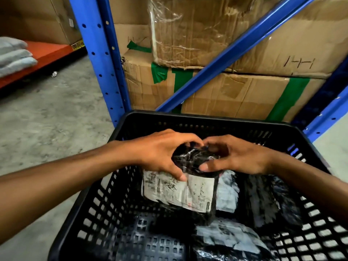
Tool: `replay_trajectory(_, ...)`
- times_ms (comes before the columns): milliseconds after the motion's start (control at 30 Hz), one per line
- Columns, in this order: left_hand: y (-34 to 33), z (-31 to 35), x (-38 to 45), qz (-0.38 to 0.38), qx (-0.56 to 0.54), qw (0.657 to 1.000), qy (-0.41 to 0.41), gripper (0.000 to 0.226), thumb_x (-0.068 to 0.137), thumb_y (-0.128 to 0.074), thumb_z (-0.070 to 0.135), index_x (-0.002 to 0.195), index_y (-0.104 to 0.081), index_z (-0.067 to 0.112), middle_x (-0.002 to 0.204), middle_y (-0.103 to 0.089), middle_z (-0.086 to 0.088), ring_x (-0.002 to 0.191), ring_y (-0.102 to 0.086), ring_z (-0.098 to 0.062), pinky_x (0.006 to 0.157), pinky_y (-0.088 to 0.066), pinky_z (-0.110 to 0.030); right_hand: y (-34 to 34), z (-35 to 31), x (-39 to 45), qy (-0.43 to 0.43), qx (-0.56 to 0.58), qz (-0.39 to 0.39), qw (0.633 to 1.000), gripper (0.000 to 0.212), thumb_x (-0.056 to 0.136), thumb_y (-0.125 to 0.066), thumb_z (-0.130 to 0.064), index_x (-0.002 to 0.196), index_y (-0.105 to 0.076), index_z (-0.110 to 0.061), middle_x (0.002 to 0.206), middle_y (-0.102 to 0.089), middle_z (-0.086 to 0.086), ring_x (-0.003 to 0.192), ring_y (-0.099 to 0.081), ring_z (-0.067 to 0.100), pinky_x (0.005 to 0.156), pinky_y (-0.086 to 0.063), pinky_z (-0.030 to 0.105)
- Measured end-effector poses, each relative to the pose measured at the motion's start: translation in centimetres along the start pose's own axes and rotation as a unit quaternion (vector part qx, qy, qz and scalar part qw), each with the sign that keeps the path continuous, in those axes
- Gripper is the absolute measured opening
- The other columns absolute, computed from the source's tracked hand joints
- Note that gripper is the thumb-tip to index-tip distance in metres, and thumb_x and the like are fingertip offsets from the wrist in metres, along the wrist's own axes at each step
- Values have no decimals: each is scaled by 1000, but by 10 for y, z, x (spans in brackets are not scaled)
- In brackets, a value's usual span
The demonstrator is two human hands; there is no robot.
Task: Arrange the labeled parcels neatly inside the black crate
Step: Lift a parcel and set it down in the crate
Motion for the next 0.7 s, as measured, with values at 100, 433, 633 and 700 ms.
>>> replay_trajectory(100,-1,-26,-7,83,-88,988,92,76,72,-79,39,137,-41,34,136,-53,4,123,-49,-8,94,-39,-24,5,13,-6,-18,28,39,999,38,74,-77,-31,106,-69,-12,100,-74,15,84,-72,25,70,-62,47)
replay_trajectory(433,-96,-83,-60,64,-477,768,423,83,79,-65,56,148,-32,23,156,-34,-8,133,-43,-28,107,-38,-54,-39,77,-19,-89,378,115,914,54,56,-82,-28,97,-55,-6,70,-73,-4,65,-71,2,70,-62,41)
replay_trajectory(633,-68,-125,-64,135,-301,843,426,89,83,-66,45,154,-15,29,159,-31,1,144,-32,-22,118,-28,-39,-72,75,29,-120,250,23,961,25,86,-68,-28,102,-54,-16,100,-66,5,79,-73,13,77,-62,36)
replay_trajectory(700,-53,-133,-61,138,-228,862,431,87,85,-65,33,155,-14,27,156,-37,-2,141,-37,-24,115,-32,-38,-95,77,45,-133,118,-36,983,23,92,-58,-37,93,-57,-14,98,-71,13,82,-70,23,77,-58,38)
Point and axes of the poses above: each hand's wrist, its own x-axis towards the middle knuckle, its own y-axis out of the back of the hand, z = x × y, the point moved 9 cm from there along x, towards the middle knuckle
